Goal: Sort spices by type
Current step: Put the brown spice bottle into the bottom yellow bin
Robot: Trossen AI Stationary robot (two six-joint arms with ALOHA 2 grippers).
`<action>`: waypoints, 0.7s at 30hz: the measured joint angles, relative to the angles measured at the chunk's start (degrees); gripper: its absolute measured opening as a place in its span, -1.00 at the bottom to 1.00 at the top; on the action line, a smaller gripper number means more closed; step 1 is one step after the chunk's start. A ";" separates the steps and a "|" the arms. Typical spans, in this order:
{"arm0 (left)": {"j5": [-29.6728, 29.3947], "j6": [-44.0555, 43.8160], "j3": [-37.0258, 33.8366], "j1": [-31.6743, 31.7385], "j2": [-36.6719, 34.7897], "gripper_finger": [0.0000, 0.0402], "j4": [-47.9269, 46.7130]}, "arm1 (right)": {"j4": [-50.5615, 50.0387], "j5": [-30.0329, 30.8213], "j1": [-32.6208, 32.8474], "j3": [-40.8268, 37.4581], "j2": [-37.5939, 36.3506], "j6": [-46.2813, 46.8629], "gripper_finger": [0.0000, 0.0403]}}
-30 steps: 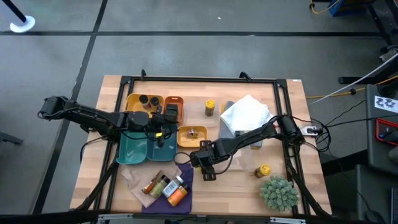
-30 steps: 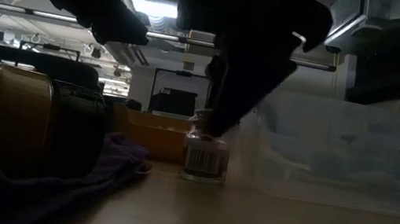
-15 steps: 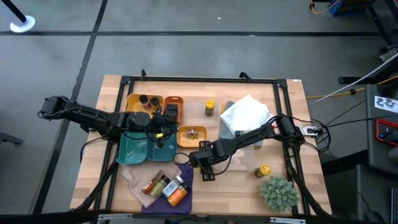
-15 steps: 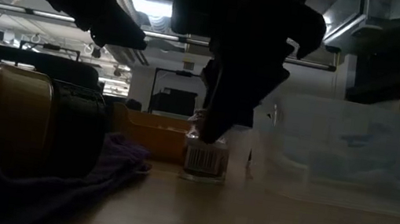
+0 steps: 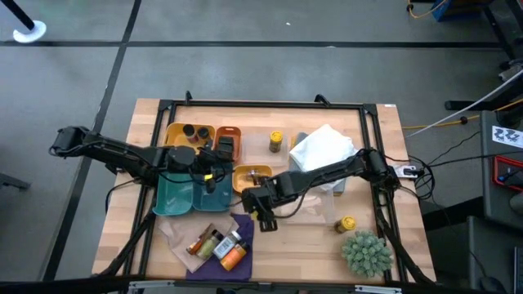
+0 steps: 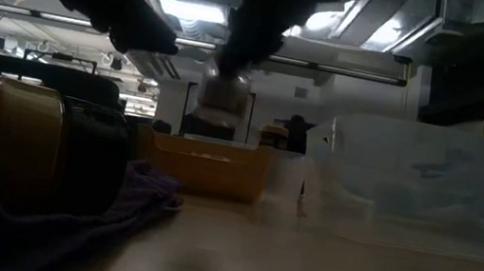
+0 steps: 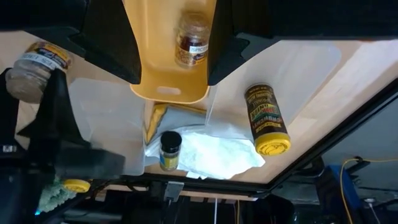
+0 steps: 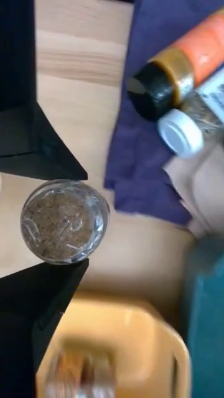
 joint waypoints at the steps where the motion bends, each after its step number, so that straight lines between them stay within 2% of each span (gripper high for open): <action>1: 0.00 -0.06 0.00 0.00 -0.35 -0.16 -0.06 | -0.37 -0.02 -0.56 0.97 0.00 -0.81 -0.02; 7: 0.01 -0.02 0.00 -1.13 -2.84 -0.16 -0.12 | -0.52 0.09 -5.21 3.08 -0.08 -5.18 -0.08; 13: 0.00 -0.17 0.00 -3.81 -6.53 -0.16 -0.16 | -0.63 0.94 -9.77 2.79 1.66 -5.43 -0.03; 21: 0.03 -0.20 0.02 -7.67 -10.32 -0.16 -0.29 | 0.97 -1.81 -11.76 2.72 6.44 -6.41 -0.06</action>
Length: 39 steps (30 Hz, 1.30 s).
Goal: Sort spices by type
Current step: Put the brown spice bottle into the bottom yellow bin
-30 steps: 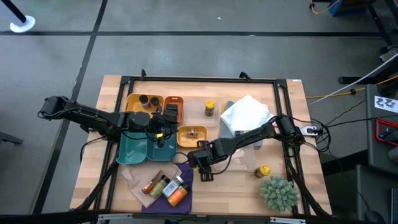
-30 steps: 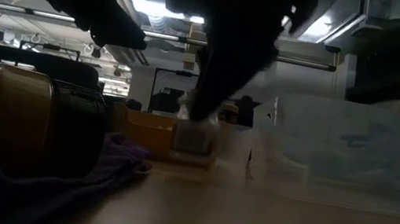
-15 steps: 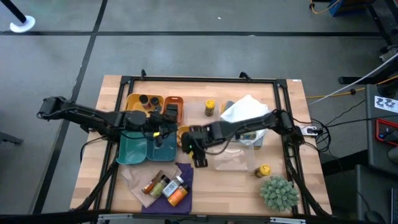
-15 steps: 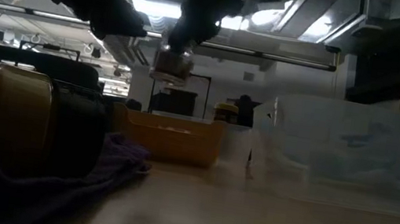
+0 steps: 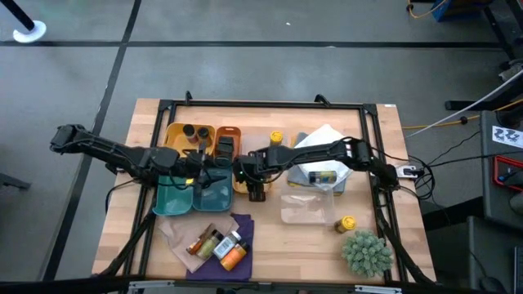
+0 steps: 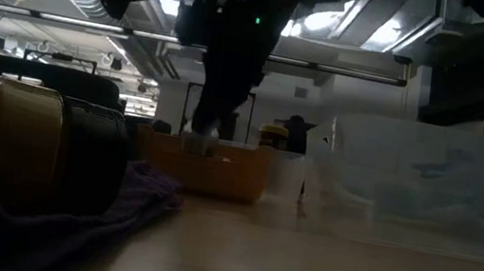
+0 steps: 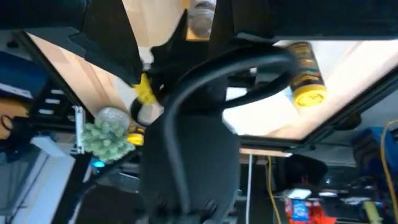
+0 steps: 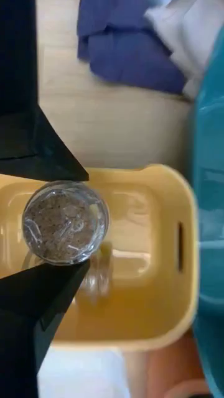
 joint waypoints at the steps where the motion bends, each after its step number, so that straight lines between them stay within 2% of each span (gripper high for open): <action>1: -0.01 -0.02 -0.02 -0.41 -0.13 -0.16 -0.28 | 0.11 0.06 0.00 0.00 0.52 -0.25 -0.05; 12: -0.05 0.00 -0.02 -2.82 -0.18 -0.16 -0.10 | 1.43 0.19 0.02 0.02 1.91 -0.27 0.02; 33: -0.03 -0.15 0.00 -2.82 -0.18 -0.16 0.01 | 1.04 0.17 0.09 0.02 1.91 -0.12 0.03; 39: -0.03 -1.77 4.78 -2.82 -0.16 -0.16 -6.14 | 1.45 1.73 0.09 0.02 1.89 0.49 0.03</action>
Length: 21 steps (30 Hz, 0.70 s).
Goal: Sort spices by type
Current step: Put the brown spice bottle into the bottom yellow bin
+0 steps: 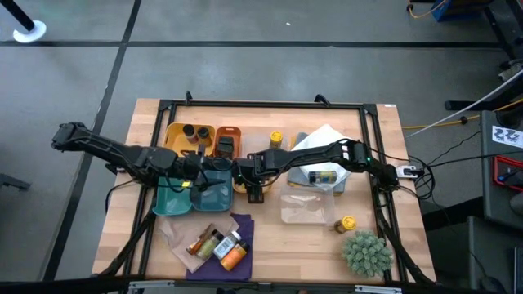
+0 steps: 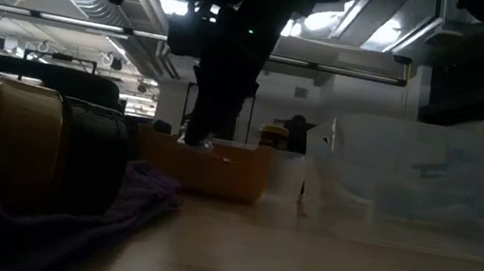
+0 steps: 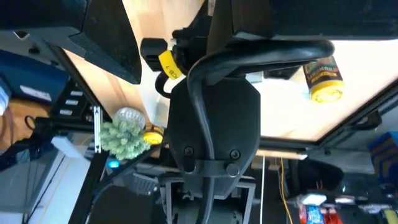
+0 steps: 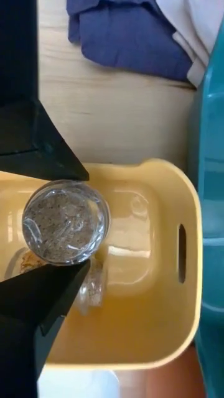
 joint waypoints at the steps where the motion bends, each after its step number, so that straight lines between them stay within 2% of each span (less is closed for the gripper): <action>1: 0.00 -0.27 0.97 0.00 0.02 -0.16 -1.86 | -0.11 0.41 0.00 0.00 -0.01 0.83 0.03; 14: 0.02 -8.81 10.38 -3.36 -0.02 -0.16 -23.41 | -0.53 -1.03 0.04 -0.02 -0.02 2.35 0.03; 21: 0.02 -19.47 16.45 -6.83 0.05 -0.16 -37.20 | -0.79 -0.94 0.04 -0.02 -0.02 2.77 0.03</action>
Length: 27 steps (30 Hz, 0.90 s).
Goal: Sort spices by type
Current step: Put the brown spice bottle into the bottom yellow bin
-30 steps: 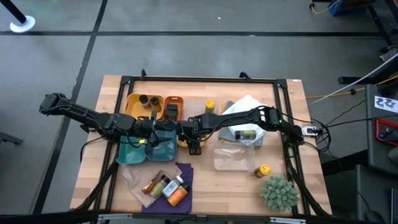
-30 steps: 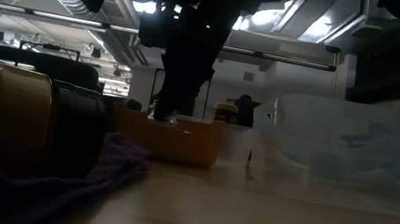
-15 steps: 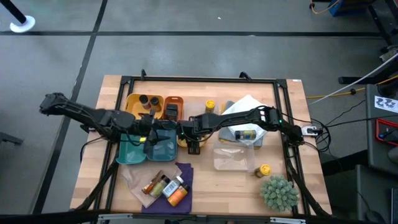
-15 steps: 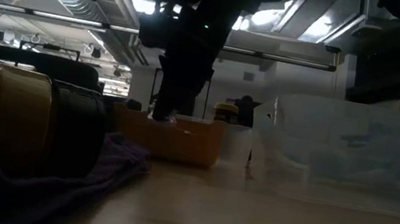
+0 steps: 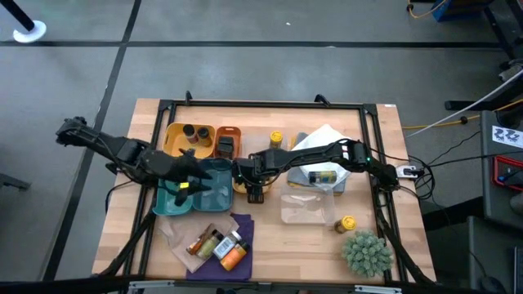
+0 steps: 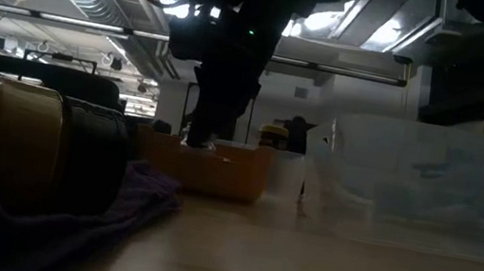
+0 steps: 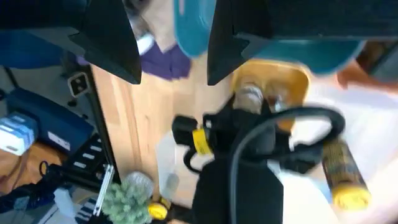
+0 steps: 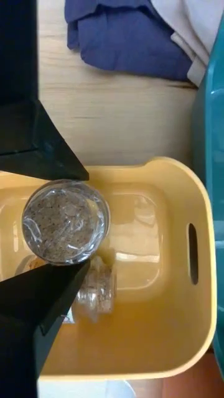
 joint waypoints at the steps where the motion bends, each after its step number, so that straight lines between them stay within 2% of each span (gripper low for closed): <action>1: -0.01 -1.36 0.51 -0.49 0.12 -0.16 -1.38 | 0.01 0.47 0.00 0.00 0.00 0.06 0.03; 8: 0.02 -5.36 0.98 -3.31 0.23 -0.16 -4.82 | 0.72 3.18 0.00 0.00 0.00 1.44 0.03; 17: 0.26 -6.37 0.98 -4.52 0.23 -0.16 -5.29 | 0.32 -1.26 0.00 0.00 0.00 4.44 0.03; 27: 2.14 -12.87 0.98 -4.50 0.25 -0.16 -9.60 | 1.57 0.84 0.00 0.00 0.00 4.41 0.03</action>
